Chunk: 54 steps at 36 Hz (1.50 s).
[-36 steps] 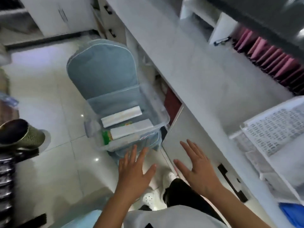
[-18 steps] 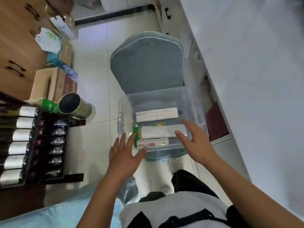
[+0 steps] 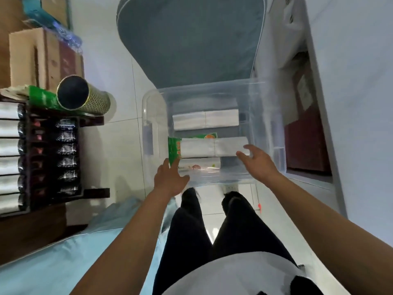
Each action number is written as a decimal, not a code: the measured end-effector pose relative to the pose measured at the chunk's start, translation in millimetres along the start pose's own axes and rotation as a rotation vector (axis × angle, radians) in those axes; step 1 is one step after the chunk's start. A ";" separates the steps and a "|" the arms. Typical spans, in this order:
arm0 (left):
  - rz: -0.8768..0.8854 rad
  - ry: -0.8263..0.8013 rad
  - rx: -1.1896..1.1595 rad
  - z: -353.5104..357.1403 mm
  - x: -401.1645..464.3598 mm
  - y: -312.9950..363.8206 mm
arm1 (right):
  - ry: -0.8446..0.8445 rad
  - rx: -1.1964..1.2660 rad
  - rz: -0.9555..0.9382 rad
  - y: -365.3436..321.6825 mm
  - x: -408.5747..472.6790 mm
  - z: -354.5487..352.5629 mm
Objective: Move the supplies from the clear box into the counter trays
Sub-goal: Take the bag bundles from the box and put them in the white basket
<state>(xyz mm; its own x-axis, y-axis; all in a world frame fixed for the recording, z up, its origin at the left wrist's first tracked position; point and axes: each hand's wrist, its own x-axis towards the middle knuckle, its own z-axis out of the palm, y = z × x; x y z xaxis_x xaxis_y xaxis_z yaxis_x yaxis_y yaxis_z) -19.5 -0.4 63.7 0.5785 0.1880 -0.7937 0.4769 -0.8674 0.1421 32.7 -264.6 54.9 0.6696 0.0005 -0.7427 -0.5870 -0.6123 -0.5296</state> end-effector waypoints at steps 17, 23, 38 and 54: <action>0.325 0.085 0.245 35.6 198.1 2.6 | -0.053 -0.479 0.097 29.9 167.2 81.9; 0.405 0.022 0.396 40.1 236.7 5.1 | -0.217 -0.770 -0.052 23.5 211.6 91.8; 0.522 0.135 0.334 27.2 220.6 31.2 | -0.069 -0.975 -0.347 -8.1 191.2 76.9; 0.445 -0.090 -0.157 -0.7 204.5 83.6 | 0.520 -0.340 -0.493 -22.9 127.6 32.8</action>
<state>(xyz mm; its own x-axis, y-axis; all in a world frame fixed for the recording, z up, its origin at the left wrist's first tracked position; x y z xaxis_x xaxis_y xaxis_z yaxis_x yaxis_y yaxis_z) 139.1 -34.2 -86.3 0.6928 -0.2324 -0.6827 0.2942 -0.7732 0.5618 116.7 -224.7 -41.1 0.9921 0.0163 -0.1244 -0.0527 -0.8455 -0.5314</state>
